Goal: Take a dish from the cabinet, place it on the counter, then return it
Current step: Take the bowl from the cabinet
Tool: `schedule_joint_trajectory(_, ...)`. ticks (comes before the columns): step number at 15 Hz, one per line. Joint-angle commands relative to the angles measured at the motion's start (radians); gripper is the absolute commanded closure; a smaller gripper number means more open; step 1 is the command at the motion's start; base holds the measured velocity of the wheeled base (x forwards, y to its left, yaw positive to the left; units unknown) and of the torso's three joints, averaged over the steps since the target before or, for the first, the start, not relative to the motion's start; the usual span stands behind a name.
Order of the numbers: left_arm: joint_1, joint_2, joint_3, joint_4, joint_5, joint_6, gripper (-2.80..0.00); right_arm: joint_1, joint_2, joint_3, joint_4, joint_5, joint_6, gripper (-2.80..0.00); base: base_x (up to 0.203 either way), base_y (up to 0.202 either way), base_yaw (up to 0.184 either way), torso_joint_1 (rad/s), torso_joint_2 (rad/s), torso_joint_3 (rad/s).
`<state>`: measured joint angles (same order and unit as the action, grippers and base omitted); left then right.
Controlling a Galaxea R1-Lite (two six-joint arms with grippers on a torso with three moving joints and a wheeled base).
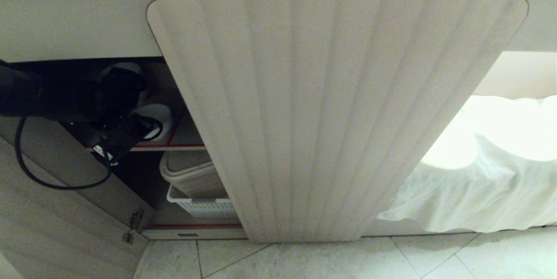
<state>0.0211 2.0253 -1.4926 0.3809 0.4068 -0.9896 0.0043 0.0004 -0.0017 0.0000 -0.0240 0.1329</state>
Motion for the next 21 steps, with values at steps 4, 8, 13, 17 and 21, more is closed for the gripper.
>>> schedule_joint_trajectory(4,-0.003,0.017,-0.075,0.078,0.003,-0.006,-2.8,0.0,0.0,0.0,0.0,-0.001,0.001,0.0,0.0,0.0,0.0,0.0,0.0,0.0)
schedule_joint_trajectory(8,-0.004,0.03,-0.108,0.115,0.003,-0.006,-2.8,0.0,0.0,0.0,0.0,-0.001,0.001,0.0,0.0,0.0,0.0,0.0,0.0,0.0)
schedule_joint_trajectory(13,-0.004,0.039,-0.121,0.122,0.001,-0.008,-2.8,0.0,0.0,0.0,0.0,-0.001,0.001,0.0,0.0,0.0,0.0,0.0,0.0,0.0)
schedule_joint_trajectory(17,-0.004,0.038,-0.126,0.122,0.003,-0.007,-2.8,0.0,0.0,0.0,0.0,-0.001,0.001,0.0,0.0,0.0,0.0,0.0,0.0,0.0)
schedule_joint_trajectory(21,-0.007,0.038,-0.126,0.122,0.003,-0.008,-2.8,0.0,0.0,0.0,0.0,-0.001,0.001,0.0,0.0,0.0,0.0,0.0,0.0,0.0)
